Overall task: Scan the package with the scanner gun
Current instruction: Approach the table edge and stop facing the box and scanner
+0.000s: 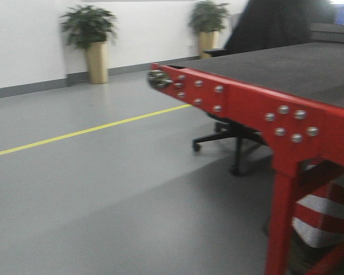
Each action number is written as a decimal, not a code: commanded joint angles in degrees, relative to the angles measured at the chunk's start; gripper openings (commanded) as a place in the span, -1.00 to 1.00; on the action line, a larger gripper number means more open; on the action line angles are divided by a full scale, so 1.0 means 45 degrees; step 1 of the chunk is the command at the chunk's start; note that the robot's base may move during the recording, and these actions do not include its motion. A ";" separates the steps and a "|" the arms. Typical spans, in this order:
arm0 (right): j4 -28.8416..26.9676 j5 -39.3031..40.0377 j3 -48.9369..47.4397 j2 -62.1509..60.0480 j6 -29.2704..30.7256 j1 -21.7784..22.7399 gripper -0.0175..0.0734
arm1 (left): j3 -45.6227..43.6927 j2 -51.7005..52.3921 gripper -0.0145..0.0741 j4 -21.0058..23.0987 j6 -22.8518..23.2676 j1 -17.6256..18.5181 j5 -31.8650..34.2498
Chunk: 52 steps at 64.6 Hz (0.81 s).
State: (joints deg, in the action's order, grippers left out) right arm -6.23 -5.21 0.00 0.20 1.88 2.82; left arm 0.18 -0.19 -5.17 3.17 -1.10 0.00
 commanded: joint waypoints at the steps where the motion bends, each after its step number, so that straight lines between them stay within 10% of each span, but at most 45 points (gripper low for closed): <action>1: 0.0049 0.0229 0.0000 -0.0044 0.0016 -0.0001 -0.96 | -0.0039 0.0042 -0.92 0.0072 0.0070 0.0018 0.0233; 52: 0.0049 0.0229 0.0000 -0.0044 0.0016 -0.0001 -0.96 | -0.0039 0.0042 -0.92 0.0072 0.0070 0.0018 0.0233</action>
State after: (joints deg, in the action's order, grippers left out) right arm -6.23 -5.21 0.00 0.20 1.88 2.82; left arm 0.18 -0.19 -5.17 3.17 -1.10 0.00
